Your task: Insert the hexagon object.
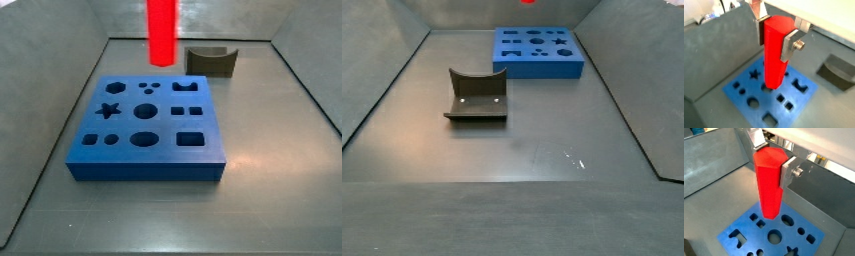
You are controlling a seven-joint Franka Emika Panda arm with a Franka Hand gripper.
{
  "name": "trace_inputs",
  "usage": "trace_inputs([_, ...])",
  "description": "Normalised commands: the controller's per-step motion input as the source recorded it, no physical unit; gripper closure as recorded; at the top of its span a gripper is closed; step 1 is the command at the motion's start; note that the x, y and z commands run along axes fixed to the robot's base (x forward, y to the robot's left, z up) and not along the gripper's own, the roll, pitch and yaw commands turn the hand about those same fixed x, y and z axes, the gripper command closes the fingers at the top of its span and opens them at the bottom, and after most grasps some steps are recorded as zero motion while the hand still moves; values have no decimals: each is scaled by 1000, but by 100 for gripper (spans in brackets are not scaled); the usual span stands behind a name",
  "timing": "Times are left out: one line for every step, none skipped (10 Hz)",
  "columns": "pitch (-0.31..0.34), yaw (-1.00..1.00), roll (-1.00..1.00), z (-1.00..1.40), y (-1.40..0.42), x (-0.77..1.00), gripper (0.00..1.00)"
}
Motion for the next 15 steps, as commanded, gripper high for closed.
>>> trace_inputs([-167, 0, 10, -977, 797, -951, 100])
trace_inputs([-136, 0, 3, -1000, 786, -974, 100])
trace_inputs([-87, 0, 0, -1000, 854, -857, 100])
trace_inputs([-187, 0, -20, -866, 737, -809, 100])
trace_inputs([-166, 0, 183, -563, 100, -566, 100])
trace_inputs([-13, 0, 330, -271, 37, -529, 100])
trace_inputs([0, 0, 357, -189, 69, -463, 100])
trace_inputs([0, 0, 239, -97, 0, -300, 100])
trace_inputs([0, 0, 150, -46, 43, -406, 100])
trace_inputs([-29, 23, 64, -160, 100, -286, 100])
trace_inputs([0, 71, 16, -286, 83, 0, 100])
trace_inputs([-10, 86, 0, -357, 166, 0, 100])
trace_inputs([-13, 29, -33, -474, 134, 100, 100])
trace_inputs([-3, 0, -84, -591, 120, 320, 100])
trace_inputs([-36, 0, -113, -714, 111, 257, 100])
